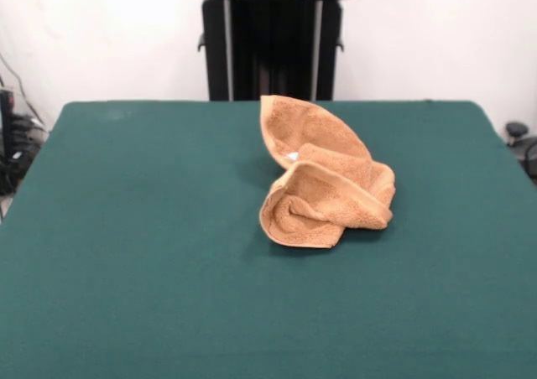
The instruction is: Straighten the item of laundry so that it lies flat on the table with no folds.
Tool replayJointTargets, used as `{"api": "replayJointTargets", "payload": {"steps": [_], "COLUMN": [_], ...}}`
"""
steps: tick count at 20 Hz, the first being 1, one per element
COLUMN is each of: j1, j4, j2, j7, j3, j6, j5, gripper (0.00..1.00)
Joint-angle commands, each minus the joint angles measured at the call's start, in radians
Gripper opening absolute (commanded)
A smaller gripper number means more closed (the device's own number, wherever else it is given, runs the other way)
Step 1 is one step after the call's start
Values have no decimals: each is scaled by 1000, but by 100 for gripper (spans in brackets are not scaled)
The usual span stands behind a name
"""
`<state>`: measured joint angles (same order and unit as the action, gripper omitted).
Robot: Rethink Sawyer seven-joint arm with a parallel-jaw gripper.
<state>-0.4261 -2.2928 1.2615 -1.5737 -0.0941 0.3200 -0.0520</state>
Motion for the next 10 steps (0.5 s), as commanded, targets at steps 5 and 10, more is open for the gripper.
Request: {"api": "replayJointTargets", "payload": {"steps": [5, 10], "j1": [-238, -427], "j4": [-228, -297], "j2": [-114, -190], "j7": [-59, -154], "j3": [-415, -706], "j6": [-153, -233], "j5": [-26, -15], "gripper": [100, 100]}}
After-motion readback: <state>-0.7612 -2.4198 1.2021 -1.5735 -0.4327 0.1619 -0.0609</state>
